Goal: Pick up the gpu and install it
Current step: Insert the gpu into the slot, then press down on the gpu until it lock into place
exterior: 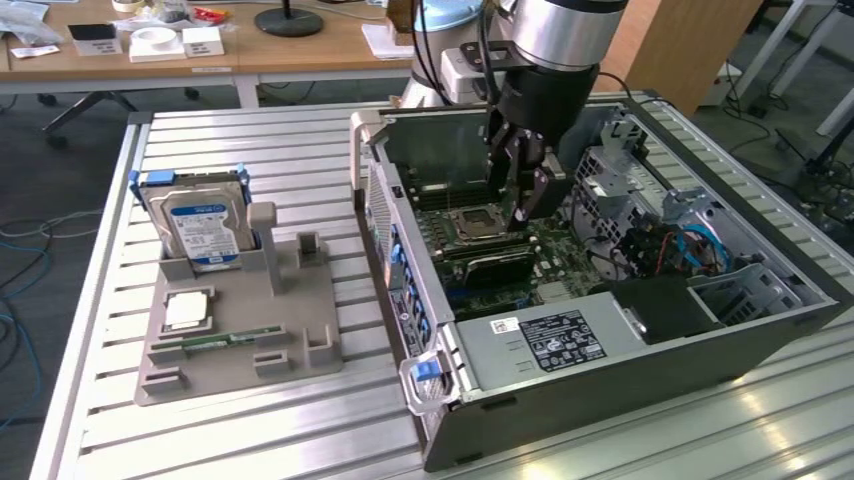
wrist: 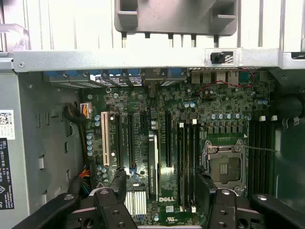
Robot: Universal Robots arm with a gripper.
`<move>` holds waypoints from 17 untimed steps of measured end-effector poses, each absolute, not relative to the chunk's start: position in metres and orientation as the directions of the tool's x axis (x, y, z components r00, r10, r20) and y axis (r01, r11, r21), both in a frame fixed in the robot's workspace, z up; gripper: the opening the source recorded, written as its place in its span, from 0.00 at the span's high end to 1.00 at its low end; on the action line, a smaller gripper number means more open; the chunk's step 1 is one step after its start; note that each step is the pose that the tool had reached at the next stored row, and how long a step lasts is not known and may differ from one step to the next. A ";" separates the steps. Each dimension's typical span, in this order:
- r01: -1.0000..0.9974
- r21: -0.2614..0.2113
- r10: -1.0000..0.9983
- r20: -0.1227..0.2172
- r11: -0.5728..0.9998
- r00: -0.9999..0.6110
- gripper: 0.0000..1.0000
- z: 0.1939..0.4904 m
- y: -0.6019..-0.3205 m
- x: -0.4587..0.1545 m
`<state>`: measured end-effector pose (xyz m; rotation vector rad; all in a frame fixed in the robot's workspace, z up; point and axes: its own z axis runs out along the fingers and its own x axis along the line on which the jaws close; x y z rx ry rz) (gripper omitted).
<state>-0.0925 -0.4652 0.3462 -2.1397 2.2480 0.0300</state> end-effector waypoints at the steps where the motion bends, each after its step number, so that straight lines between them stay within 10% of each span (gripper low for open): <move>1: -0.999 -0.012 -0.998 -0.041 0.050 -0.049 0.31 0.346 -0.465 -0.093; 17: -0.999 -0.012 -0.998 -0.041 0.050 -0.049 0.31 0.346 -0.465 -0.092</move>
